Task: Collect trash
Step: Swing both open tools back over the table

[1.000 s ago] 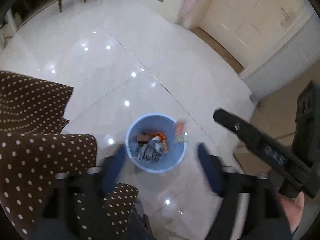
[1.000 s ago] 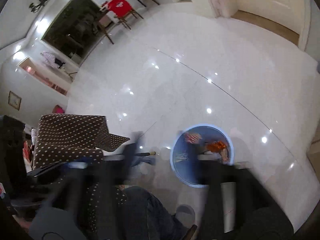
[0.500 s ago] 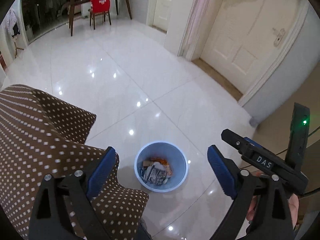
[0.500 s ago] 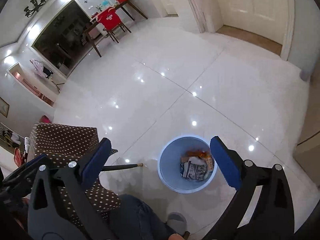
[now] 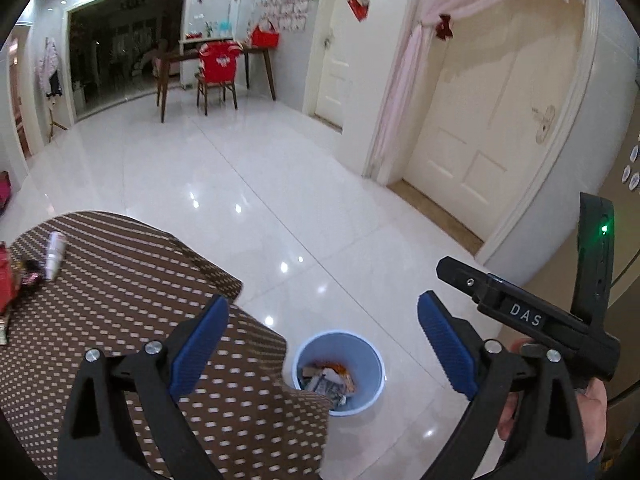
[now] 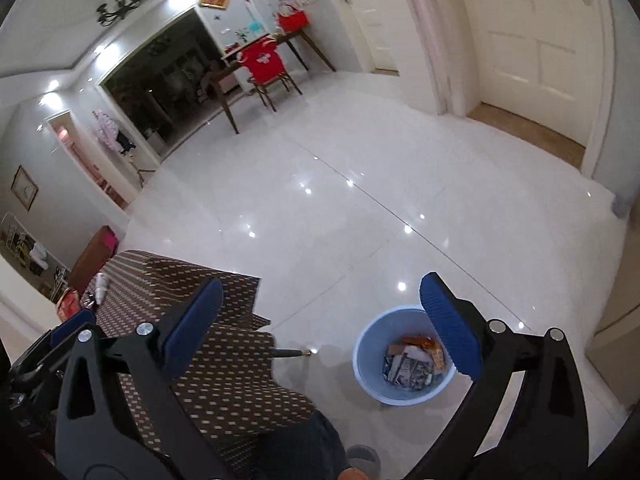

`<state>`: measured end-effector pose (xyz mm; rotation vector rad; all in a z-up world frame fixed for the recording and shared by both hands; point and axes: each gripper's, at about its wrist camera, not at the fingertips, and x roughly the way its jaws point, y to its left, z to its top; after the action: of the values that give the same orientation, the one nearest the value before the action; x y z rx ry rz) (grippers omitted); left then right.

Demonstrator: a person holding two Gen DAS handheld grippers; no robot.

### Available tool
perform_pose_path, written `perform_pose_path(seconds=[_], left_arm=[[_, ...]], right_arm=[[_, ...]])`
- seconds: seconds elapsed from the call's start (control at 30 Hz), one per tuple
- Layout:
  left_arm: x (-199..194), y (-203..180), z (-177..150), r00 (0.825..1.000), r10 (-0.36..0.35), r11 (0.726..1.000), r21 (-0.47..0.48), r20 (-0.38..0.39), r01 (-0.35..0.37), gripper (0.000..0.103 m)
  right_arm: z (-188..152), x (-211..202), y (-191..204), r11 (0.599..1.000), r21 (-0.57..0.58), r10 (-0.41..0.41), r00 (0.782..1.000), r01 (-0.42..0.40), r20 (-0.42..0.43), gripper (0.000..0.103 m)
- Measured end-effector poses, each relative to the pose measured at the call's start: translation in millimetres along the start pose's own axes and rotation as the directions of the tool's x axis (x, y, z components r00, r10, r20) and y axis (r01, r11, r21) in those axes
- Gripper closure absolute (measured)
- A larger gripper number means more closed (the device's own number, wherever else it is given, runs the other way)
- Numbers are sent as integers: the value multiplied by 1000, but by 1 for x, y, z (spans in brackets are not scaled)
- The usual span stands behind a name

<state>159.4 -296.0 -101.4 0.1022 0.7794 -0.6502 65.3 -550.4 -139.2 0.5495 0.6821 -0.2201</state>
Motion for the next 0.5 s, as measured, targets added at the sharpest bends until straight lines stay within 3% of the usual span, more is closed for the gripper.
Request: perform_pose_path(seconds=[0.3, 0.5], left_arm=[[-69, 55, -6, 989, 80, 996, -35, 125, -76, 9], [-111, 108, -16, 966, 189, 981, -82, 177, -177, 9]], right_arm=[[-1, -14, 85, 991, -119, 67, 997, -63, 27, 6], [-12, -7, 152, 967, -224, 124, 992, -119, 6, 6]])
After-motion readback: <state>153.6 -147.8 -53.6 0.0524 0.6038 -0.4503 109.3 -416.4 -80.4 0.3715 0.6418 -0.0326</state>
